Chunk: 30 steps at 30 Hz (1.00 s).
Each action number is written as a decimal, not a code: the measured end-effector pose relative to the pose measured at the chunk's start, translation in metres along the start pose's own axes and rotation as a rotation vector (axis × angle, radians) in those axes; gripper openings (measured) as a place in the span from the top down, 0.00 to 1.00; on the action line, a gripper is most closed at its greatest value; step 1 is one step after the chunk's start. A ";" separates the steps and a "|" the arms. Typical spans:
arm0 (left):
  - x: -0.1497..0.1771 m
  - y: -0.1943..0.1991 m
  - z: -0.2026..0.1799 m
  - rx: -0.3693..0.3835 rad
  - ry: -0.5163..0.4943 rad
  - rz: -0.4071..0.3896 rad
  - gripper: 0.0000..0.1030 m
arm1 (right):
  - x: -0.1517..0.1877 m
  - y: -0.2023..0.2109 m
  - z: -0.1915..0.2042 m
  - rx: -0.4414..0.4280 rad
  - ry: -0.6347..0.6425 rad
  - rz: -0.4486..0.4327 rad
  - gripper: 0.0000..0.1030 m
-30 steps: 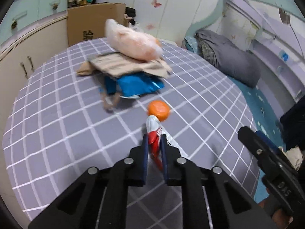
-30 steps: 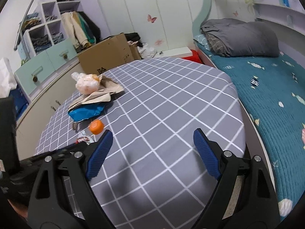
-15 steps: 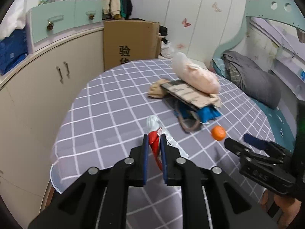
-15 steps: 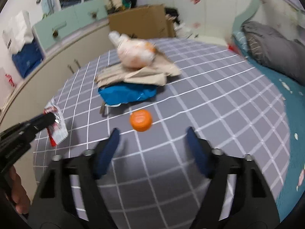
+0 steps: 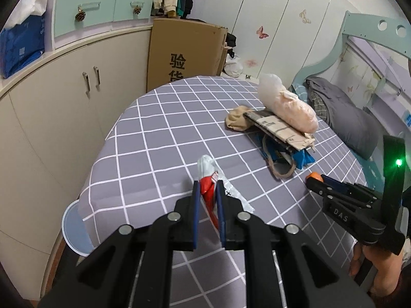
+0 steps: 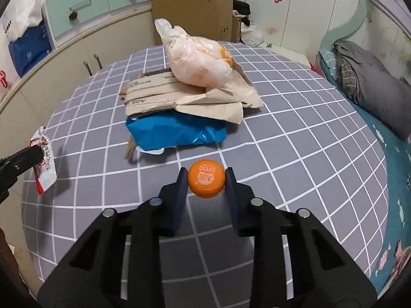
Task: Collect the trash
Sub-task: 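Grasp the orange bottle cap with the right tool, then carry both items to the bin while the left tool drops the packet in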
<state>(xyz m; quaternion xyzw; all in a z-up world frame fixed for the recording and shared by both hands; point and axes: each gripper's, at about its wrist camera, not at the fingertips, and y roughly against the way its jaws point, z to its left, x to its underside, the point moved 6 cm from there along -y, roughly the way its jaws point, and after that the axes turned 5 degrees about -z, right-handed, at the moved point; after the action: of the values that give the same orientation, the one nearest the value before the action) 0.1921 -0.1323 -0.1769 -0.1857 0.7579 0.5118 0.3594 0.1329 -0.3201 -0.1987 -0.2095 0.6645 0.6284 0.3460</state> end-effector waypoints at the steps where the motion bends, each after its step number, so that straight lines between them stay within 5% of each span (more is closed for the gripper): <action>1: 0.000 0.001 0.002 0.010 0.010 -0.001 0.89 | 0.001 0.006 0.003 -0.003 0.004 -0.015 0.72; 6: 0.000 0.012 0.022 0.019 0.041 -0.018 0.89 | -0.003 0.035 0.034 -0.110 0.014 -0.071 0.72; 14: 0.003 0.042 0.081 -0.022 0.126 -0.060 0.89 | -0.022 0.060 0.154 -0.347 0.144 -0.173 0.72; 22: 0.020 0.071 0.176 -0.173 0.198 -0.074 0.89 | -0.019 0.034 0.277 -0.552 0.206 -0.124 0.72; 30: 0.041 0.059 0.282 -0.304 0.367 -0.009 0.89 | -0.009 0.001 0.362 -0.601 0.237 -0.107 0.72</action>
<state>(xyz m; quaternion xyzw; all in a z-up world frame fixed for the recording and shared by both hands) 0.2265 0.1518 -0.2305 -0.3311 0.7238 0.5761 0.1858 0.2094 0.0331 -0.1812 -0.4086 0.4731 0.7485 0.2213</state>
